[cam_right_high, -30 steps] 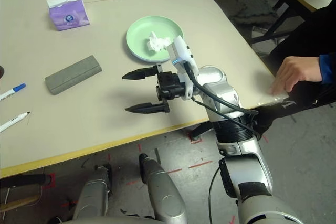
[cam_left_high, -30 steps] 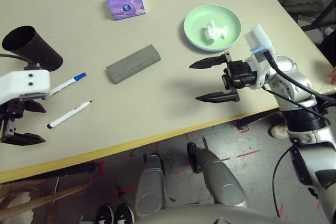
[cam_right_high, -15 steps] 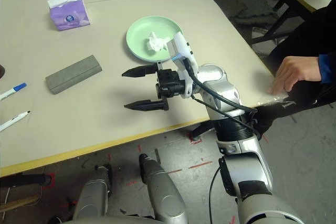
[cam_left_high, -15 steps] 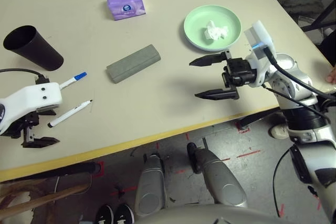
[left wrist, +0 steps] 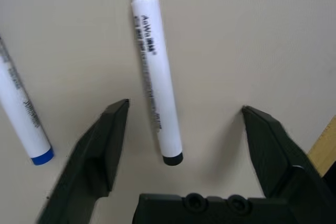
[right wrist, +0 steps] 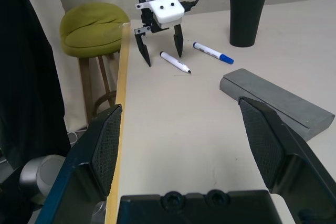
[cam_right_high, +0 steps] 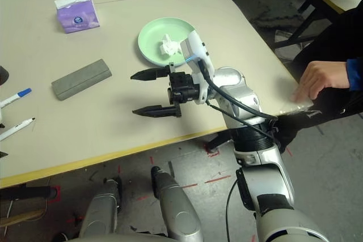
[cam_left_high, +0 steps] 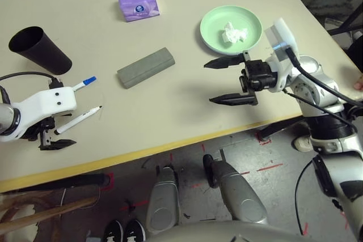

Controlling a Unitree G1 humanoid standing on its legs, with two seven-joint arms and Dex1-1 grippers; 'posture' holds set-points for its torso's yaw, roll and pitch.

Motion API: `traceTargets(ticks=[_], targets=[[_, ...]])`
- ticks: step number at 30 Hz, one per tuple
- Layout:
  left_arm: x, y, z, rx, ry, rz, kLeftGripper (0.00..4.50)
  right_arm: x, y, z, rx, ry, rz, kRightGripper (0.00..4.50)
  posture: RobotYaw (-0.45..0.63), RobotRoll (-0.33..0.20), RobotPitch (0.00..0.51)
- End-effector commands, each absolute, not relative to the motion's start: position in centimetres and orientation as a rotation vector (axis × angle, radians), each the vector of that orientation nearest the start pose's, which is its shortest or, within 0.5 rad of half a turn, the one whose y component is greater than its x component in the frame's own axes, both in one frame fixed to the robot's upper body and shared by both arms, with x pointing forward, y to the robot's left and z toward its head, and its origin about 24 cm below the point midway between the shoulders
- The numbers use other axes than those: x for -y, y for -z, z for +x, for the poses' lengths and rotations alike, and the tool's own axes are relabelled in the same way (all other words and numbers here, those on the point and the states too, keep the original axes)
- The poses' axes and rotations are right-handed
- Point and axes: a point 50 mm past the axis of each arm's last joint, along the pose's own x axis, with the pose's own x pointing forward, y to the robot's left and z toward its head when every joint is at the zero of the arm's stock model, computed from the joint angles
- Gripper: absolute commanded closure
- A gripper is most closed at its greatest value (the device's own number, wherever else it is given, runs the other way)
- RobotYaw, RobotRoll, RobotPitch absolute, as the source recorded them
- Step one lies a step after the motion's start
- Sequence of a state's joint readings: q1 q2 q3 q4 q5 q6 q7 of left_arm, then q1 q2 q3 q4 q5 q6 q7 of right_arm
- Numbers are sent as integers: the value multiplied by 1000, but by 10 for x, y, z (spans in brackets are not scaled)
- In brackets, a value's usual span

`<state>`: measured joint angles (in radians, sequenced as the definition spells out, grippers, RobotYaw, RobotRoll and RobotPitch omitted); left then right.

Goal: Organize and tidy the items on the table.

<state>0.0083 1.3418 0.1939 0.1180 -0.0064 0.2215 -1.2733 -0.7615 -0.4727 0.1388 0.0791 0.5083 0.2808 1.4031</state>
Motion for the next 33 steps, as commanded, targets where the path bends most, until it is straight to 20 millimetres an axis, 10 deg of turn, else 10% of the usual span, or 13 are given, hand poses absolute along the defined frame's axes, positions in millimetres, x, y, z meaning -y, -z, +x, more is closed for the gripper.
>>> traceTargets(ticks=[1,11,21,33], targets=[[-370,-171,215,-956,693,920,1202,111,-223,296,266,-1694,-297,0,-120,0,311],[-371,-175,217,-959,694,903,4215,109,-230,297,296,-1684,-306,0,-124,0,297],[-368,-214,229,-805,656,844,4215,111,-223,297,269,-1674,-289,0,-121,0,304],[-355,-320,236,20,441,338,4215,112,-218,297,250,-1673,-277,0,-91,0,297]])
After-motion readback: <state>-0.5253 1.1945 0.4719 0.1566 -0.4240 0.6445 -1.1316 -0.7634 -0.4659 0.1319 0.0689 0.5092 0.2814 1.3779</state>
